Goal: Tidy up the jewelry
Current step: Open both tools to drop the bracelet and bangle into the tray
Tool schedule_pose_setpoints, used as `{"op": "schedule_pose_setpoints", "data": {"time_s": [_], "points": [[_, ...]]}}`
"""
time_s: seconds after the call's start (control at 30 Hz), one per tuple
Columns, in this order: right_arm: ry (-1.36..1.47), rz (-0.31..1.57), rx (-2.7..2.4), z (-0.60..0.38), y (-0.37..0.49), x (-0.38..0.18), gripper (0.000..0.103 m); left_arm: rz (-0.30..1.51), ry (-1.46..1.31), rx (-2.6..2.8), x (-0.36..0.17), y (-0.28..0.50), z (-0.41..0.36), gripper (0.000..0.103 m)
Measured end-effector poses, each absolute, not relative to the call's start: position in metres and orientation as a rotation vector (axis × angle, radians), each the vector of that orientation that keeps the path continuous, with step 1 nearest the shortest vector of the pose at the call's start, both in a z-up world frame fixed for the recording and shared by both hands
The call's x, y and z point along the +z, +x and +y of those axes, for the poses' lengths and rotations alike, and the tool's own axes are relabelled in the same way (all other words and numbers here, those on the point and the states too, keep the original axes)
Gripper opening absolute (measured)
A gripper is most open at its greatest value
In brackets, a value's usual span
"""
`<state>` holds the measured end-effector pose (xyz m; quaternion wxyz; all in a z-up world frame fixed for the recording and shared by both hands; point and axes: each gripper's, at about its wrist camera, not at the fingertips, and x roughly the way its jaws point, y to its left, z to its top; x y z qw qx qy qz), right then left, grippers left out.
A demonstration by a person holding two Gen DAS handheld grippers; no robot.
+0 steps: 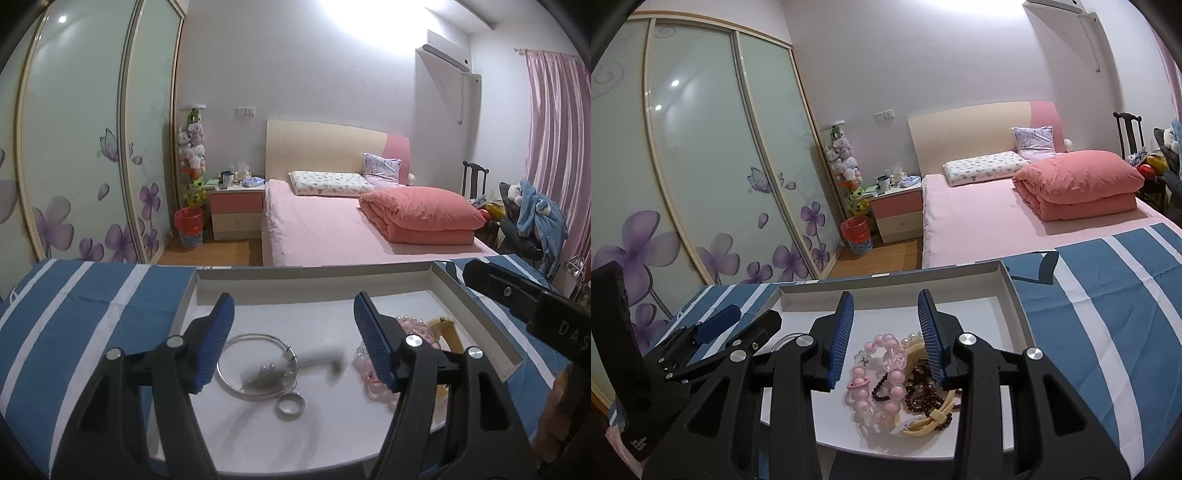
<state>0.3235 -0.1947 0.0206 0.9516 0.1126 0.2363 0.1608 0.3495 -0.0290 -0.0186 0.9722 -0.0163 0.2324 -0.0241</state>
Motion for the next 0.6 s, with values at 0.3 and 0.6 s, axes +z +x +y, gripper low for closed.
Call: {"op": "schedule_pose_setpoints", "data": {"time_s": [0.3, 0.6], "points": [[0.225, 0.474, 0.322, -0.197, 0.324, 0.020, 0.038, 0.456, -0.066, -0.030, -0.012, 0.347, -0.018, 0.067], [0.221, 0.465, 0.318, -0.199, 0.321, 0.023, 0.038, 0.461, -0.063, -0.030, -0.011, 0.338, -0.015, 0.067]]}}
